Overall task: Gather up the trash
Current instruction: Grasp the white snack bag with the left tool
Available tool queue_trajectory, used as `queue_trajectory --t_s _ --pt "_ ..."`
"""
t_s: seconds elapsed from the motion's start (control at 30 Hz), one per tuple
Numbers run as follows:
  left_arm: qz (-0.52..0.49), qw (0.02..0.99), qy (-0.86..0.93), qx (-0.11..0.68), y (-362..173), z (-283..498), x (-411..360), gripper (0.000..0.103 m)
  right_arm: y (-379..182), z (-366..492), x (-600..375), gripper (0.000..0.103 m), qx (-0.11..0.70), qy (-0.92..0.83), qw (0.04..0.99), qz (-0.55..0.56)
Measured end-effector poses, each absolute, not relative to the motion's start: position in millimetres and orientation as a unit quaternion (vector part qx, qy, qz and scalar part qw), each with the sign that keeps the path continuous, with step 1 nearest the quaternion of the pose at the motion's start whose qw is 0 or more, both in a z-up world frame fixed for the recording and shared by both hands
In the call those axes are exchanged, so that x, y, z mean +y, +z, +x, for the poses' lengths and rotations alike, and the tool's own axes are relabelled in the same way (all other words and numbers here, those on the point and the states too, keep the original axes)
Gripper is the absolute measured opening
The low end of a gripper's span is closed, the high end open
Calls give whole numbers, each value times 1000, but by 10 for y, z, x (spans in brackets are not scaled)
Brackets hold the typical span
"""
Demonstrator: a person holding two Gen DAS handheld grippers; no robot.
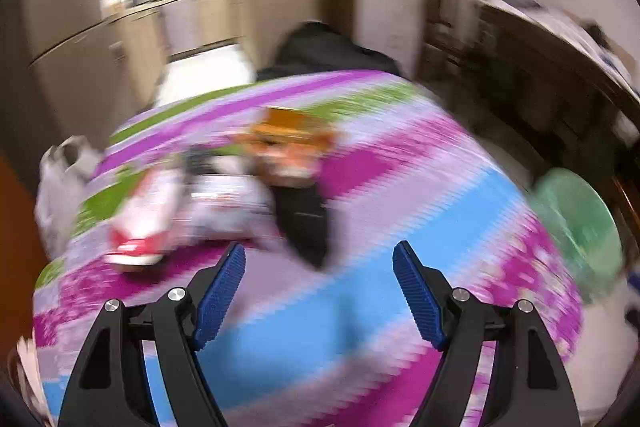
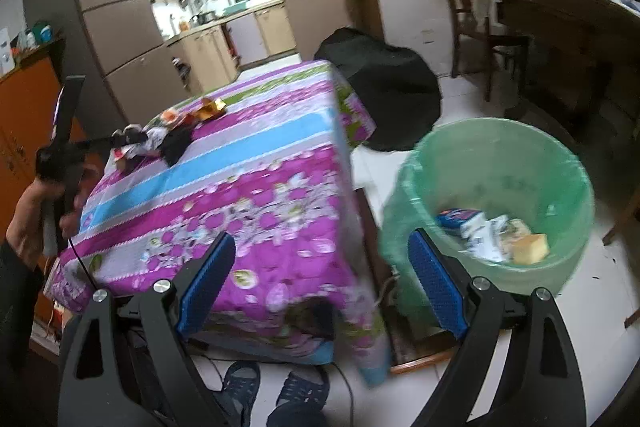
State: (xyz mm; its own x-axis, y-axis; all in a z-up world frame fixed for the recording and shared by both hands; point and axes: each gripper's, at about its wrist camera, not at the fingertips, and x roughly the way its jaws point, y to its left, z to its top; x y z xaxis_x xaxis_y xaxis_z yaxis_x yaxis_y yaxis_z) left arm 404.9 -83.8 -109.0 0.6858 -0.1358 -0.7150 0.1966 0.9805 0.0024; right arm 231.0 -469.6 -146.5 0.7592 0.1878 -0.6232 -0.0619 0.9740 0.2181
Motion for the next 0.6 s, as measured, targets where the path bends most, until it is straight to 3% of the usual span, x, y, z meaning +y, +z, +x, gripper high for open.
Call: queue_trajectory --t_s 0.17,0.6 --pt "44 916 -42 397 -1185 4442 -429 77 -1456 2403 -4405 85 348 89 930 75" --pt "33 911 -43 409 -1540 4862 -435 82 -1414 2683 -4066 85 360 119 923 61"
